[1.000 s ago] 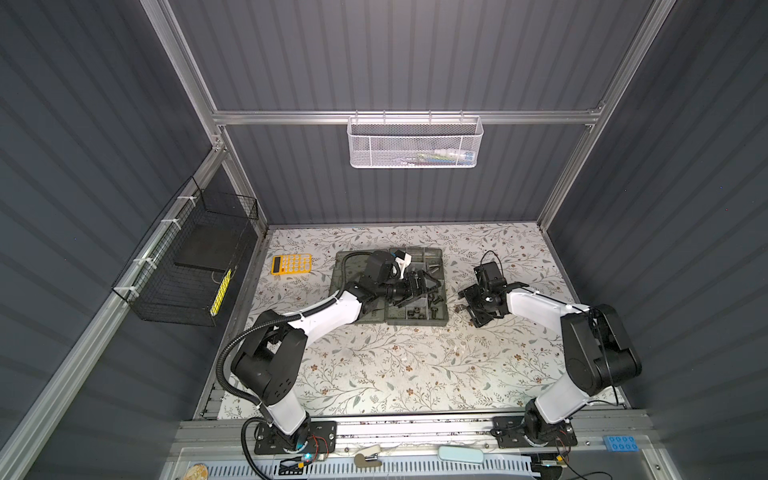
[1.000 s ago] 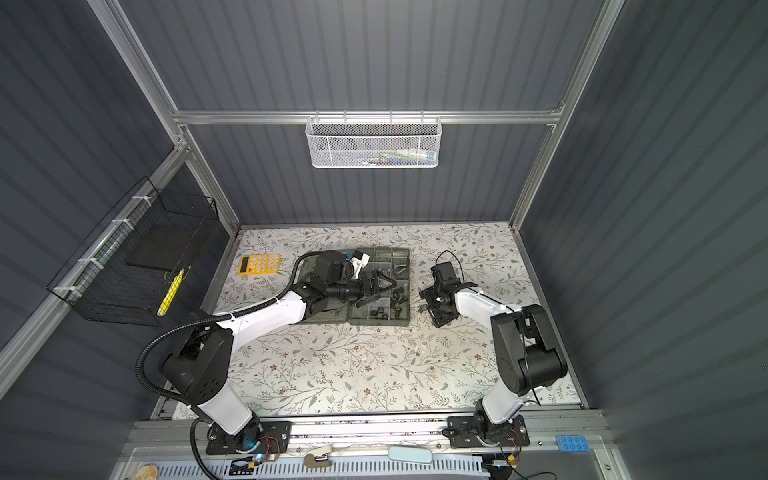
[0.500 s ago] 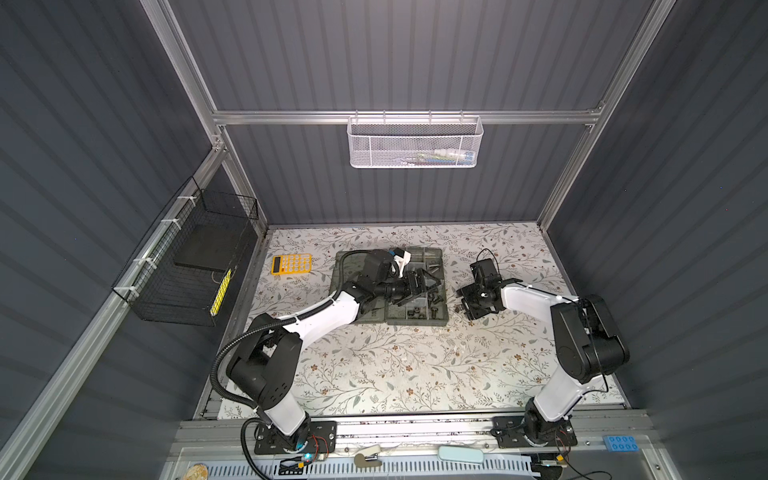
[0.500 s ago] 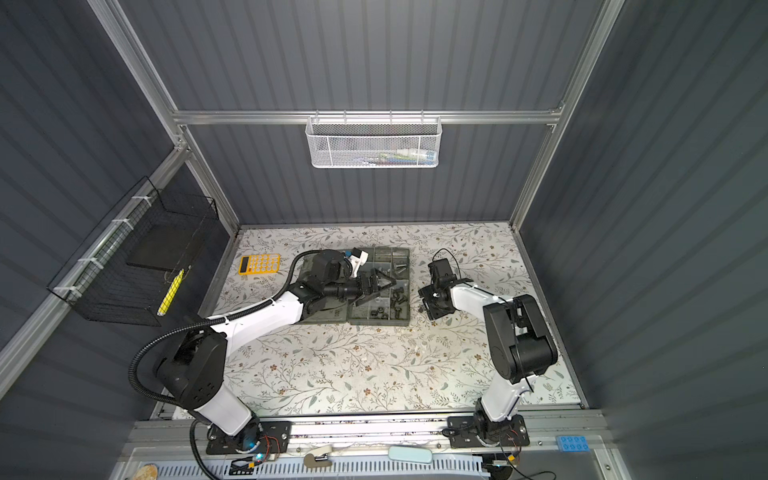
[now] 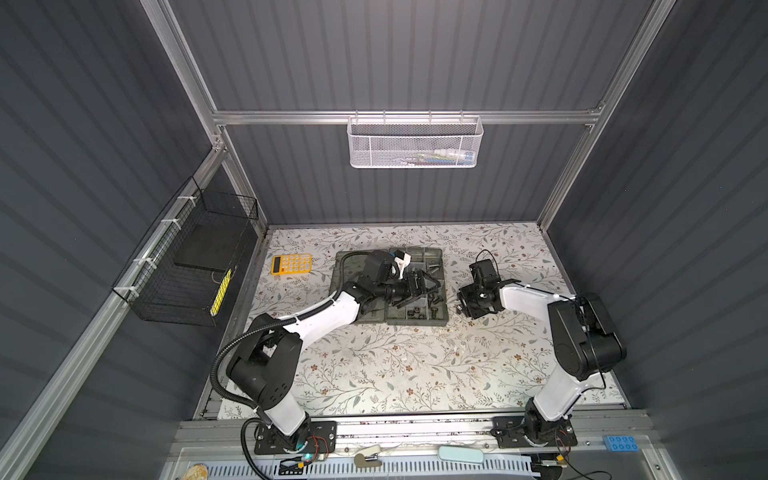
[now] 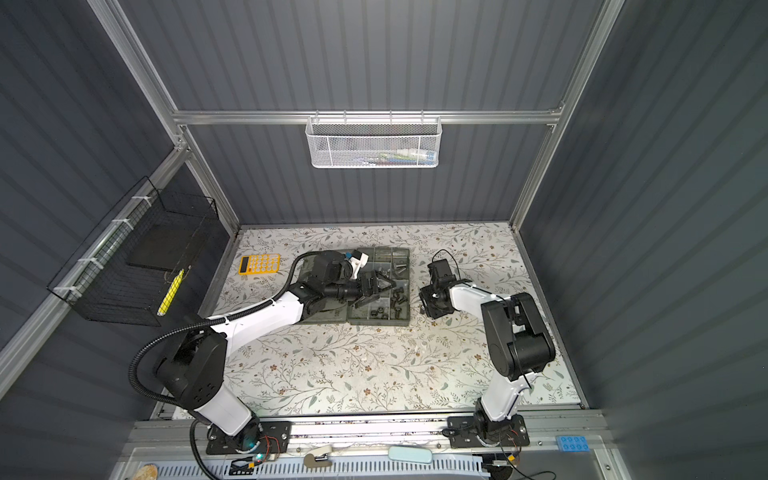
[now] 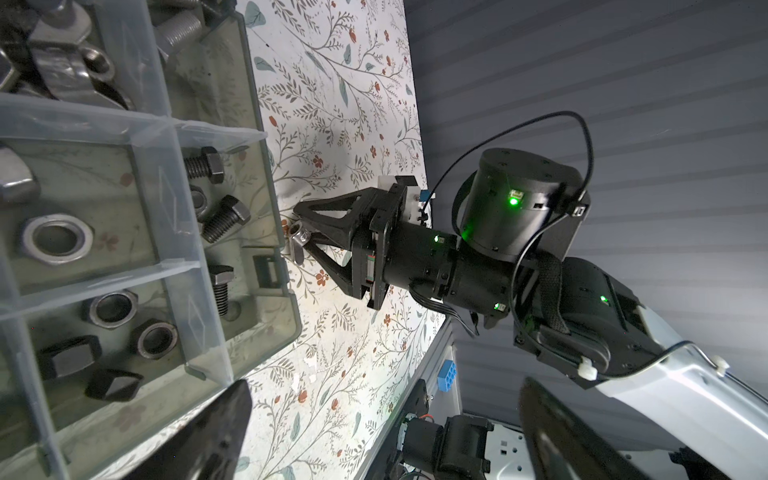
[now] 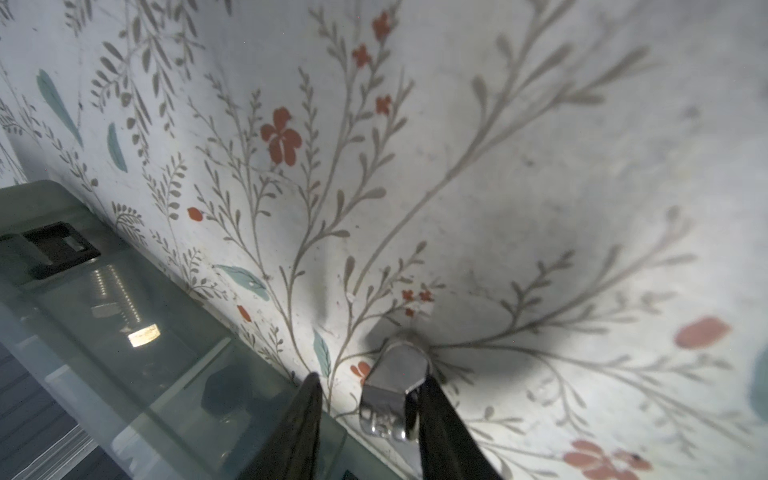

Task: Sort the screws and nuts into containers
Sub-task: 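Lower the right gripper and grasp the last silver wing nut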

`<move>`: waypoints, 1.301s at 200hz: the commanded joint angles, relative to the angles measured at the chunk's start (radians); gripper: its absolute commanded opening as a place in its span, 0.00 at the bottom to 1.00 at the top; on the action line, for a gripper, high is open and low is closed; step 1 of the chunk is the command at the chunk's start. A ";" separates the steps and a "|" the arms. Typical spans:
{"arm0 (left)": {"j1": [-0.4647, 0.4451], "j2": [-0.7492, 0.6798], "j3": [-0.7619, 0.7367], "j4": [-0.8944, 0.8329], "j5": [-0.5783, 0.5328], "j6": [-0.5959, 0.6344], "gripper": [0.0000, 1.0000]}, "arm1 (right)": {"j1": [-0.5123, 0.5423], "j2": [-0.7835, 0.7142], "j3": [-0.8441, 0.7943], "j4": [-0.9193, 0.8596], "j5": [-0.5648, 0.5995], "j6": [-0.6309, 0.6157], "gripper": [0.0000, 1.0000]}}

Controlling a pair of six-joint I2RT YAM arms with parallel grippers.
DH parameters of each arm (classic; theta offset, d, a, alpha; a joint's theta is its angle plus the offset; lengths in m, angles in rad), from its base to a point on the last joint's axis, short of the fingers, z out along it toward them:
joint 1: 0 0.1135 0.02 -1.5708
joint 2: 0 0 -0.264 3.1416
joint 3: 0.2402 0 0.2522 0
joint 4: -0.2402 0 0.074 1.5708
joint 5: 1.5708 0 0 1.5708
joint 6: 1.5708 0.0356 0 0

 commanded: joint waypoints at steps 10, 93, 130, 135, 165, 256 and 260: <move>-0.013 0.017 0.039 -0.062 -0.008 0.034 1.00 | 0.008 0.013 -0.015 0.004 -0.015 -0.003 0.39; -0.025 0.036 0.087 -0.141 -0.039 0.065 1.00 | 0.014 0.037 -0.023 0.008 -0.045 -0.047 0.33; -0.031 0.035 0.104 -0.170 -0.053 0.077 1.00 | 0.014 0.039 -0.045 0.026 -0.052 -0.046 0.27; -0.032 0.035 0.107 -0.174 -0.056 0.079 1.00 | 0.014 0.040 -0.046 0.031 -0.055 -0.047 0.27; -0.040 0.035 0.124 -0.207 -0.073 0.096 1.00 | 0.012 0.045 -0.049 0.044 -0.073 -0.049 0.24; -0.051 0.027 0.172 -0.278 -0.104 0.134 1.00 | 0.000 0.002 -0.084 0.183 -0.140 -0.130 0.18; -0.052 0.027 0.174 -0.282 -0.105 0.137 1.00 | -0.001 -0.001 -0.083 0.183 -0.138 -0.137 0.18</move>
